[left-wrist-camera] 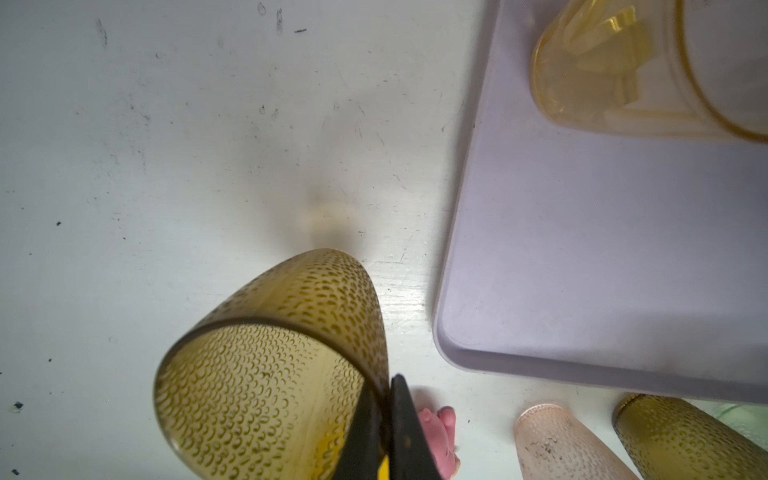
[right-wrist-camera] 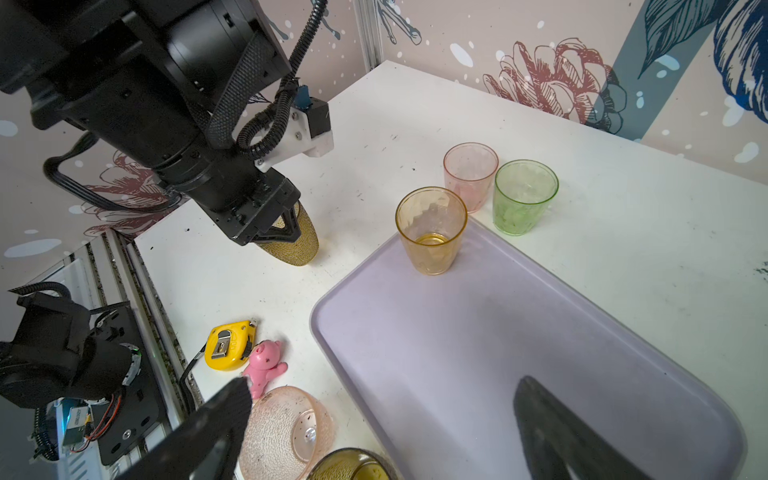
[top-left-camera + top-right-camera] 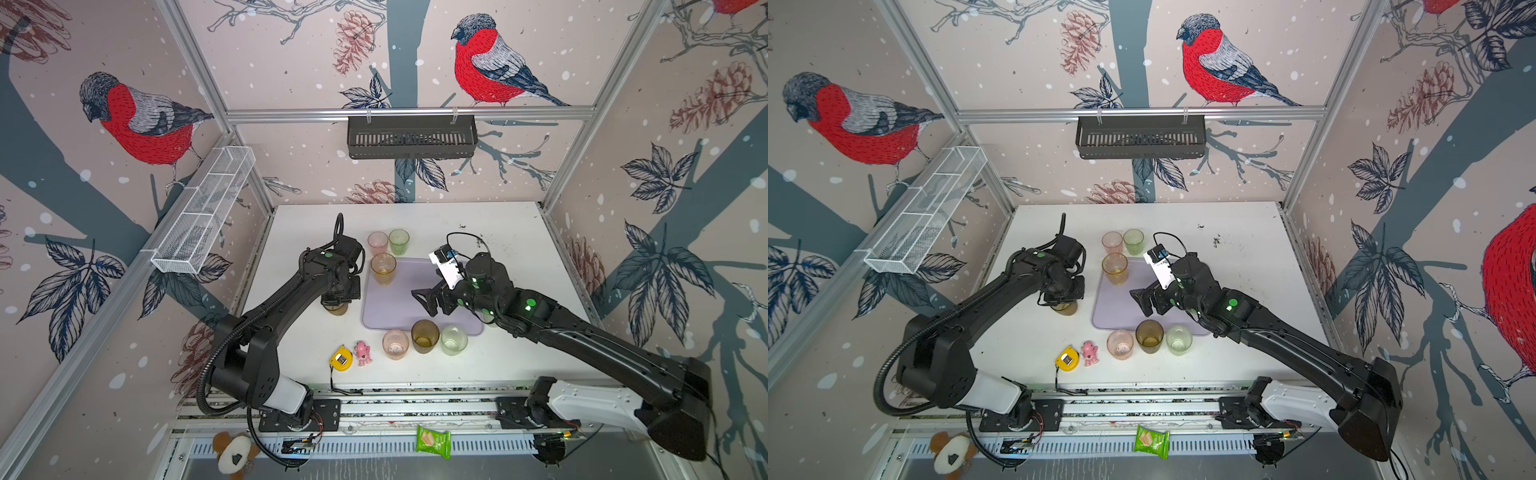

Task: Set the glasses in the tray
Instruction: 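Lift the olive glass and carry it onto the tray edge nearest the robot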

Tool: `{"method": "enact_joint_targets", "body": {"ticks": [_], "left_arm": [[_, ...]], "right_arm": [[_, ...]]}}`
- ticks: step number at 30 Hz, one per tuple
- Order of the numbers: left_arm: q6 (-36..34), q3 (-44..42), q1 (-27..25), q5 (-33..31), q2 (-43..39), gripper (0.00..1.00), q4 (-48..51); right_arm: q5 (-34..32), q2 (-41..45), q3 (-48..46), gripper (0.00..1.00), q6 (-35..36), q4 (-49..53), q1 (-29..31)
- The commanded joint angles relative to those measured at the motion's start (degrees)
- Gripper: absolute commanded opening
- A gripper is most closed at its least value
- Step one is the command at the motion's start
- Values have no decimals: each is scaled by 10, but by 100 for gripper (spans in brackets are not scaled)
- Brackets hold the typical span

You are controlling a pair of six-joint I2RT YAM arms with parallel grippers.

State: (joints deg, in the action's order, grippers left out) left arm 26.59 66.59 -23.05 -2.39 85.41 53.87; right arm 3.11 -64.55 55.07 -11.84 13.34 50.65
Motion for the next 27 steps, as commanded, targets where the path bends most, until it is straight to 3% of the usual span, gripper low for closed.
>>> {"method": "enact_joint_targets", "body": {"ticks": [1, 27], "left_arm": [[-4, 11, -5, 17, 0, 7, 17], [51, 65, -120, 27, 73, 7, -4]], "right_arm": [[-8, 1, 2, 100, -2, -2, -2], [-8, 1, -15, 100, -7, -2, -28]]}}
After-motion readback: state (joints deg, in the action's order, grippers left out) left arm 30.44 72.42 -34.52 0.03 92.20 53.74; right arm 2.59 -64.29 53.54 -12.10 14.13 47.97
